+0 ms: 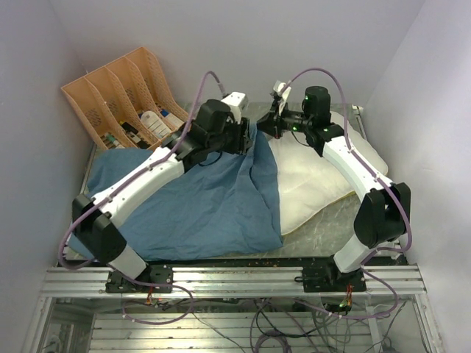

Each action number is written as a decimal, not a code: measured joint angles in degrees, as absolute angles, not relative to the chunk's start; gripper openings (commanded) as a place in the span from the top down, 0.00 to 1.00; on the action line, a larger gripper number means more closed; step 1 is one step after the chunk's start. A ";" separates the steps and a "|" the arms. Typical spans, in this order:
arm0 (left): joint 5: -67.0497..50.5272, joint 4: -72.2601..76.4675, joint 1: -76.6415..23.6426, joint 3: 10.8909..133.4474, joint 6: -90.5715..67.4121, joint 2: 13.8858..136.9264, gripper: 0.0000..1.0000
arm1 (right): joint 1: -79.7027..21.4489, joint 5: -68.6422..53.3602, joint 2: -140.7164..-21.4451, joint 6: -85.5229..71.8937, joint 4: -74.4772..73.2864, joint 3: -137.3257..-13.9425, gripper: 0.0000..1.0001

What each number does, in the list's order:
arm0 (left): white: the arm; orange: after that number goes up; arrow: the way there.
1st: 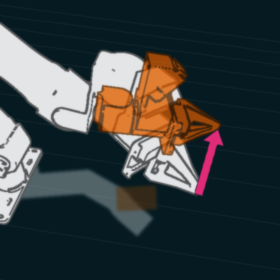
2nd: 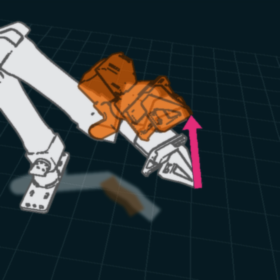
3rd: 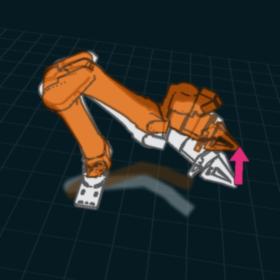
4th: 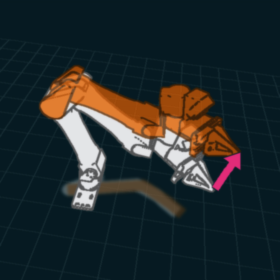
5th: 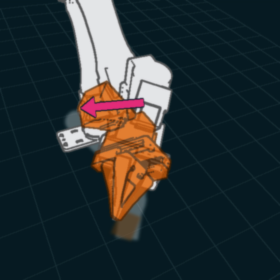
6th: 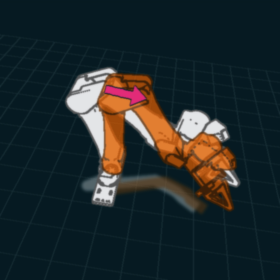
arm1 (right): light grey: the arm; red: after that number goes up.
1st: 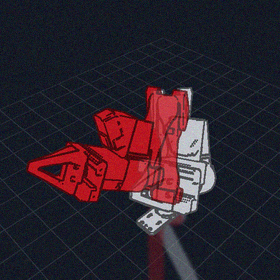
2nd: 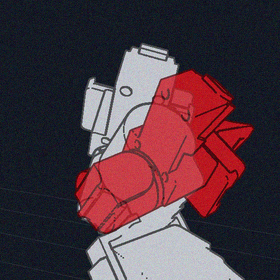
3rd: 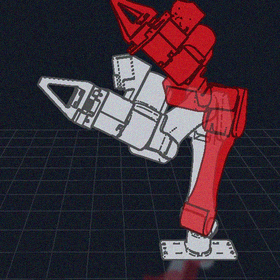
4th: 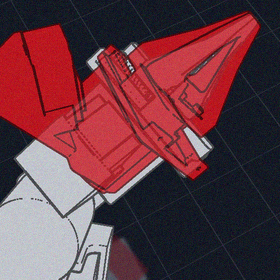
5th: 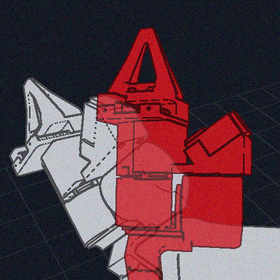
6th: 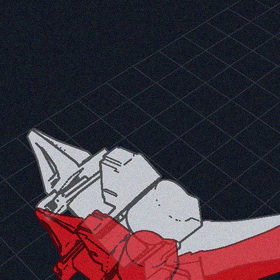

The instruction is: Put the pillow into the pillowcase

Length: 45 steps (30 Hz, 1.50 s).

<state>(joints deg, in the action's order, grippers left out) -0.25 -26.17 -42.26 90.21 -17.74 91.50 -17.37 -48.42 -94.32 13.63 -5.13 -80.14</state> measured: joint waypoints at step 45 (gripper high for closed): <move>15.44 -14.50 -40.49 80.44 -24.36 89.47 0.93 | -21.47 -43.20 -98.30 10.52 -10.92 -91.00 0.64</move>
